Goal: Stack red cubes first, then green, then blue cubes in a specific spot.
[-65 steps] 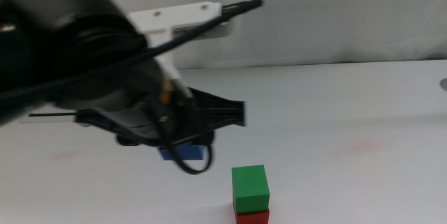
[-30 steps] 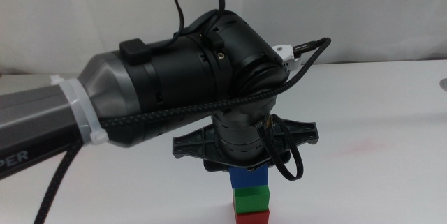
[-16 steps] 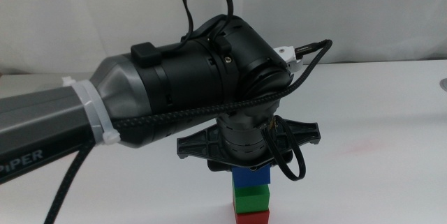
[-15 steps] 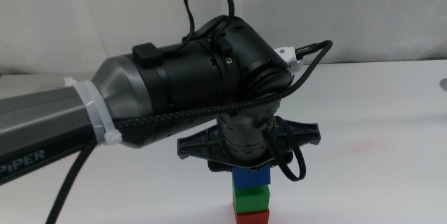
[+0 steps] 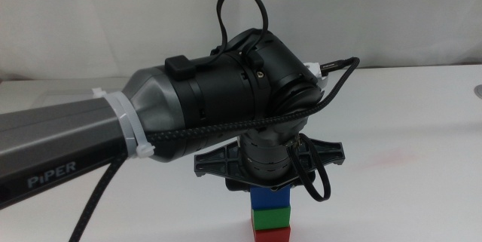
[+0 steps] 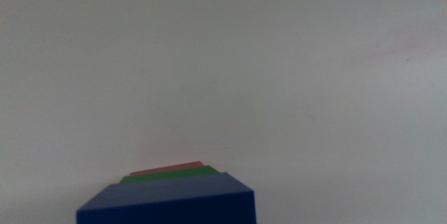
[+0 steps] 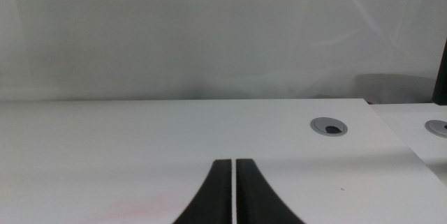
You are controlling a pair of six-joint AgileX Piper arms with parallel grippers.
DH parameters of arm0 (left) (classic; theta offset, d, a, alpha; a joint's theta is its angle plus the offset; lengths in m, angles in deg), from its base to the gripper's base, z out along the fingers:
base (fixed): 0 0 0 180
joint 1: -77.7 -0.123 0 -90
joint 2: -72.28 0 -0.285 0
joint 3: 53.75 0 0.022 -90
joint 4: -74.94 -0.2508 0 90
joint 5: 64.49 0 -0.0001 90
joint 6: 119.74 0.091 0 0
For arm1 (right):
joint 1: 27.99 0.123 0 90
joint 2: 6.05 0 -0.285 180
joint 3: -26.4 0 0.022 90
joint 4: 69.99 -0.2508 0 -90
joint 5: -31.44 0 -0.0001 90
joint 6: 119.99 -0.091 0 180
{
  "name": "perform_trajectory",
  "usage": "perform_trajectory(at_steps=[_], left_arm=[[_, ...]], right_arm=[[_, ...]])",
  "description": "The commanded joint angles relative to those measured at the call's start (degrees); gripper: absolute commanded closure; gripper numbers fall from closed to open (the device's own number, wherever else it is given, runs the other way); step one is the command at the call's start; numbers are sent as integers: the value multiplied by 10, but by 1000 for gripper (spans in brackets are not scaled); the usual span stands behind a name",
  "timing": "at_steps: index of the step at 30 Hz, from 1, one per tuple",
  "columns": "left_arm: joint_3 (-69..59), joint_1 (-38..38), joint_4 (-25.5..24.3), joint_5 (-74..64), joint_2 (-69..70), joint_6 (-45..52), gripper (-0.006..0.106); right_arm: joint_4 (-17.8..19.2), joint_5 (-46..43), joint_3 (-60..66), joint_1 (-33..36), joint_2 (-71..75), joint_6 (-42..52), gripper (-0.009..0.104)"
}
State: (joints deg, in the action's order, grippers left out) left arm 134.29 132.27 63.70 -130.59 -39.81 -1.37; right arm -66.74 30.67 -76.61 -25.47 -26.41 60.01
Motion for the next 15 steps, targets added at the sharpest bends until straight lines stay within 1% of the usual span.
perform_trajectory(at_steps=[1,3,4,5,8,13,15], left_arm=[[2,3,2,2,-3,-18,103],[2,3,2,5,-3,-18,103],[2,3,3,7,-3,-6,95],[2,3,3,7,-3,-2,90],[2,3,7,10,-3,6,68],[2,3,12,22,-3,23,22],[2,3,12,22,-3,35,8]], right_arm=[[0,-3,21,-3,3,0,98],[0,-3,21,-3,3,0,98],[0,-3,21,-3,3,0,98],[0,-3,21,-3,3,0,98],[0,-4,21,-3,3,0,98],[0,-5,21,-3,3,0,98],[0,-5,21,-3,3,0,98]])
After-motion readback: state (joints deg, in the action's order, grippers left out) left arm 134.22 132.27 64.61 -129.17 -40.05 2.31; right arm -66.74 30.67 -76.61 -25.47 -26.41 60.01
